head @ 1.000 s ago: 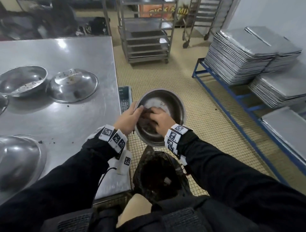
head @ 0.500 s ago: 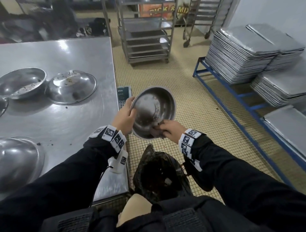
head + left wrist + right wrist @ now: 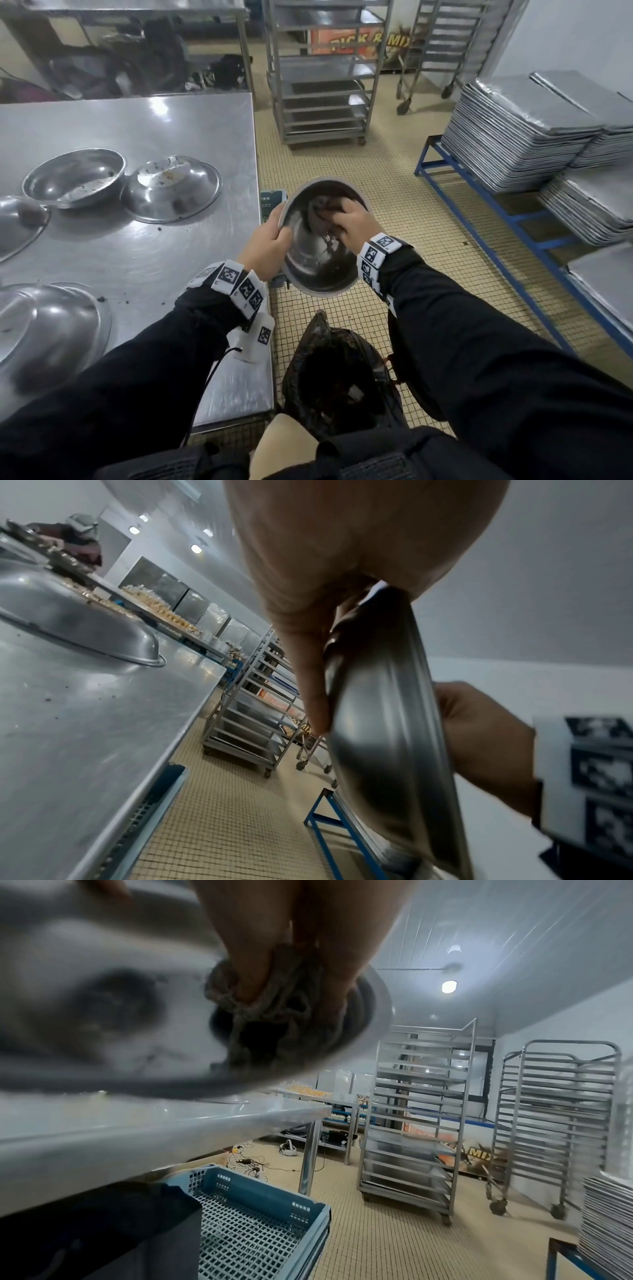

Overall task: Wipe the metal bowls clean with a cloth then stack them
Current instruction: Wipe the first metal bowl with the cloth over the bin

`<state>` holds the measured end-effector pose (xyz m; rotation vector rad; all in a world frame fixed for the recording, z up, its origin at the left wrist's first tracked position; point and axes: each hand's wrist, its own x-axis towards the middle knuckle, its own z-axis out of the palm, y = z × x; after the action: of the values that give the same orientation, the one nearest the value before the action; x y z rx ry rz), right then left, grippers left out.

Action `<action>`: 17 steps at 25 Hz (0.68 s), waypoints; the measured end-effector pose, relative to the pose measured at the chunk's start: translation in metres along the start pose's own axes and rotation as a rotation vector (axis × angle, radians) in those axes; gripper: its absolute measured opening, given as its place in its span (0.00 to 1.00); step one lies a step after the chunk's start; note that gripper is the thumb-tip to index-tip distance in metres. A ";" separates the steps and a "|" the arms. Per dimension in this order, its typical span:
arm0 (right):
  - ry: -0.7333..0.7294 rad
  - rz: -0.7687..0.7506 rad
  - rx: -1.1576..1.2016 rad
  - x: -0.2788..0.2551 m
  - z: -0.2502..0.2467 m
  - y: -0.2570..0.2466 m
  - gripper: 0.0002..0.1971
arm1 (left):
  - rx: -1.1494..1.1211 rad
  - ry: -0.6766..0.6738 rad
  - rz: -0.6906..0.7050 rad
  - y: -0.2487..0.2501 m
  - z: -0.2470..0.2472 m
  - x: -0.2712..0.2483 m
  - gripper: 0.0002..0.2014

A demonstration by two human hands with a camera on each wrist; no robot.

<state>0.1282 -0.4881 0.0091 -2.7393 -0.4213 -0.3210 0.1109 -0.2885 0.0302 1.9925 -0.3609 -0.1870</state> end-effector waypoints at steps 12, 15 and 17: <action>-0.382 0.059 0.190 -0.026 0.033 -0.018 0.22 | 0.047 0.200 0.104 -0.011 0.002 0.011 0.26; -0.490 0.069 0.115 -0.033 0.031 -0.017 0.22 | 0.038 0.184 0.065 -0.019 0.006 0.011 0.27; -0.520 0.092 0.117 -0.042 0.031 -0.009 0.21 | 0.021 0.154 0.021 -0.019 0.005 0.013 0.28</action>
<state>0.0913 -0.4787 -0.0279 -2.6887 -0.4236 0.4373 0.1251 -0.2895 0.0109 2.0082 -0.2862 -0.0164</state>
